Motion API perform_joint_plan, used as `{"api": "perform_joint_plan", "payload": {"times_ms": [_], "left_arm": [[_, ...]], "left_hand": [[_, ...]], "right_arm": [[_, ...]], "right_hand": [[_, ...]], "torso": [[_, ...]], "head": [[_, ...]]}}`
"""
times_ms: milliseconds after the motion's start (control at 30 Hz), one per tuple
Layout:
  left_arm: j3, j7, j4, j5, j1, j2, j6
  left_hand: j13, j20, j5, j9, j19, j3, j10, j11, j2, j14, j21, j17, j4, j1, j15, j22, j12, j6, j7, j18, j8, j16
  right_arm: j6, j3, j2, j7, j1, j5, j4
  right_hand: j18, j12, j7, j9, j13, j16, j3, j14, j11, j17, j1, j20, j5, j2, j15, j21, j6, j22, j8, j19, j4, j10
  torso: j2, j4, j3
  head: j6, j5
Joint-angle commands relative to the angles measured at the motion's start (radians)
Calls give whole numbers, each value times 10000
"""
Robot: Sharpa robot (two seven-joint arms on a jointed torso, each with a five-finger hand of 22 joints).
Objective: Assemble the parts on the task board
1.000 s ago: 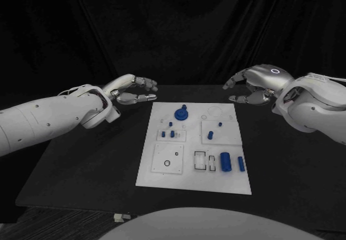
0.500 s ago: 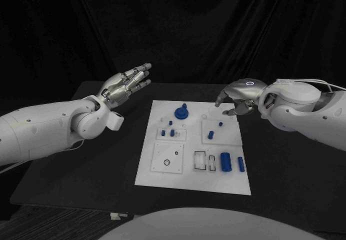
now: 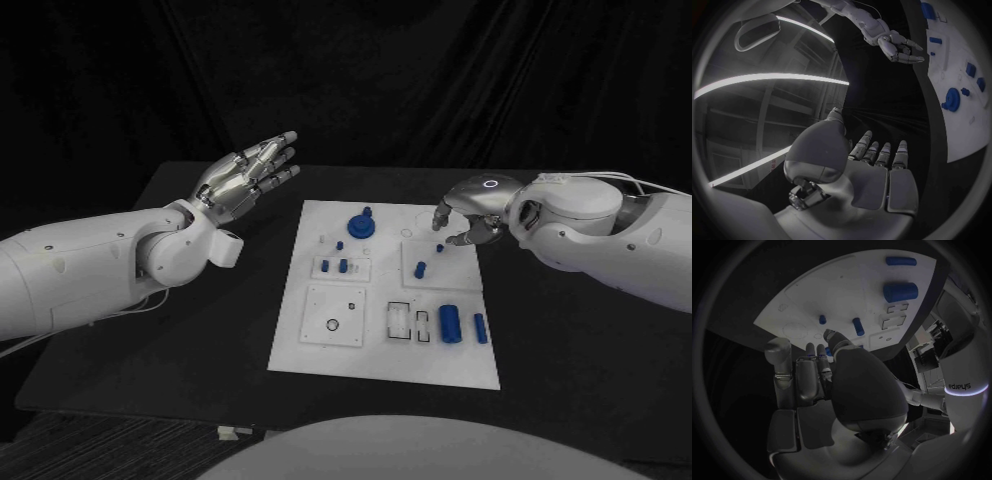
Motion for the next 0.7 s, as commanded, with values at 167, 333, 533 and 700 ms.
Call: {"api": "perform_joint_plan", "payload": {"times_ms": [167,333,533,700], "left_arm": [[11,1135,123,255,-39,33,472],[11,1062,109,255,-52,36,561],[10,1020,79,256,-72,37,618],[10,932,114,256,-95,-2,694]], "left_hand": [[-13,193,478,9,16,-131,-2,109,168,-6,-29,-10,-43,425,142,34,-46,31,66,78,-32,-36],[-12,367,638,13,30,-174,3,147,219,-6,-17,-10,-64,629,239,107,-45,59,90,81,-27,-36],[-6,489,821,30,44,-194,22,210,264,-6,-10,-10,-130,854,299,145,-39,188,164,86,-8,-36],[-6,543,1012,64,56,-205,24,308,329,-6,-5,-10,-191,1032,338,167,-39,473,303,89,36,-36]], "right_arm": [[-178,6,85,-132,-270,-231,-191],[-384,6,177,-92,-409,-233,-355],[-614,6,285,-3,-543,-234,-513],[-696,6,428,100,-649,-234,-734]], "right_hand": [[138,-89,100,75,-113,35,199,7,18,-25,116,-36,45,17,-82,-26,214,1003,28,57,-80,210],[133,-187,115,109,-265,43,586,15,60,-36,213,-32,-482,-56,-62,-16,216,1008,-64,73,-161,380],[124,-275,72,93,-392,64,919,30,98,-34,97,-16,-738,-201,-43,34,84,1018,-227,100,-142,475],[122,-304,52,79,-428,68,1024,34,107,-37,93,-9,-778,-225,-35,46,46,1020,-278,107,-156,485]], "torso": [[9,-17,4],[-2,-2,0],[-12,-1,1],[-11,-5,-8]], "head": [[-1,-1],[-1,13],[-1,27],[-1,9]]}}
